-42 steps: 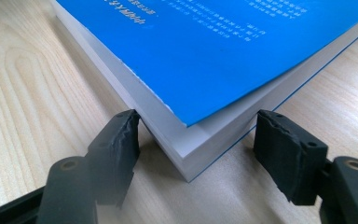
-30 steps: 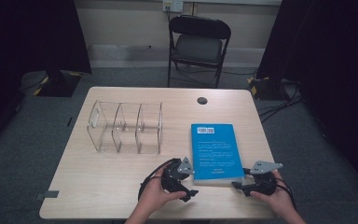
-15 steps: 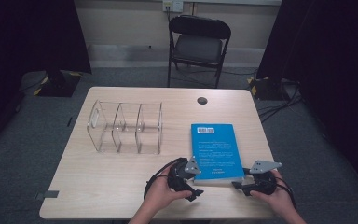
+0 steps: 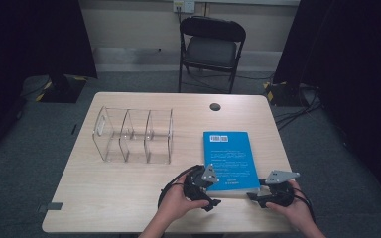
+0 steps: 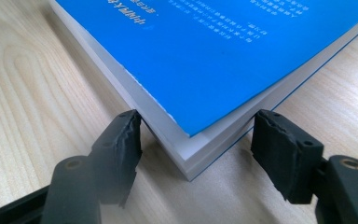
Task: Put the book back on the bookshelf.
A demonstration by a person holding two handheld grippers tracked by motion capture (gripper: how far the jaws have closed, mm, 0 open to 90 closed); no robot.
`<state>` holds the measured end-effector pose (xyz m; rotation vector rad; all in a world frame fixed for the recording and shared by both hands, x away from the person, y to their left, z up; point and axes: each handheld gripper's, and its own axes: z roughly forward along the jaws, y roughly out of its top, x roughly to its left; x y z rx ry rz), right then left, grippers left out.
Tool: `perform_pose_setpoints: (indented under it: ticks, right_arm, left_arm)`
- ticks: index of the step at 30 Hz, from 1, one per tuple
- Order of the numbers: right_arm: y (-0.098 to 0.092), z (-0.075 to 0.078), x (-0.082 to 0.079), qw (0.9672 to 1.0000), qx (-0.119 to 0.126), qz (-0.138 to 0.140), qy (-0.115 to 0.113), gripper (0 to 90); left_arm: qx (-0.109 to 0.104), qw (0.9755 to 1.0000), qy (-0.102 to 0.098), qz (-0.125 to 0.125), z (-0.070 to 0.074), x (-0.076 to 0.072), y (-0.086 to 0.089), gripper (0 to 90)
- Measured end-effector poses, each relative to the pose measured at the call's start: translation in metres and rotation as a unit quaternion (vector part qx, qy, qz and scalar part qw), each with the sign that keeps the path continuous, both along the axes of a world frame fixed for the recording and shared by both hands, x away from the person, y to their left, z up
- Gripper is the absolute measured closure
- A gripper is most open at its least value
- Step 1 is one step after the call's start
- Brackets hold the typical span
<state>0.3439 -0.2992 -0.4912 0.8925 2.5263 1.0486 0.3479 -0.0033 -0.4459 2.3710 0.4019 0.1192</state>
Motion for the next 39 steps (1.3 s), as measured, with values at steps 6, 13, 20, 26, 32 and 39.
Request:
perform_pose_setpoints:
  ticks: [6, 13, 20, 26, 32, 39]
  right_arm:
    - [-0.001, -0.005, -0.003, 0.9999, 0.012, 0.003, -0.01, 28.4]
    - [0.0, -0.005, -0.003, 0.9998, 0.015, -0.01, -0.009, 30.4]
    - [0.002, 0.0, -0.001, 1.0, -0.001, -0.006, 0.0, 31.3]
    - [0.001, 0.001, 0.001, 1.0, 0.004, 0.0, 0.003, 32.4]
    - [0.0, 0.001, 0.002, 0.9999, 0.009, -0.003, 0.007, 32.7]
    - [0.0, -0.001, 0.0, 0.9999, 0.01, -0.005, 0.001, 31.7]
  left_arm:
    - [0.005, 1.0, -0.004, 0.0, 0.001, 0.002, -0.004, 17.5]
    - [0.011, 0.9999, -0.007, -0.006, 0.001, 0.005, -0.011, 17.6]
    - [0.02, 0.9997, -0.011, -0.011, 0.002, 0.009, -0.021, 17.5]
    - [0.021, 0.9996, -0.011, -0.014, 0.004, 0.016, -0.027, 16.8]
    - [0.021, 0.9995, -0.02, -0.012, 0.001, 0.02, -0.034, 17.1]
    - [0.036, 0.9991, -0.019, -0.013, -0.003, 0.023, -0.043, 17.4]
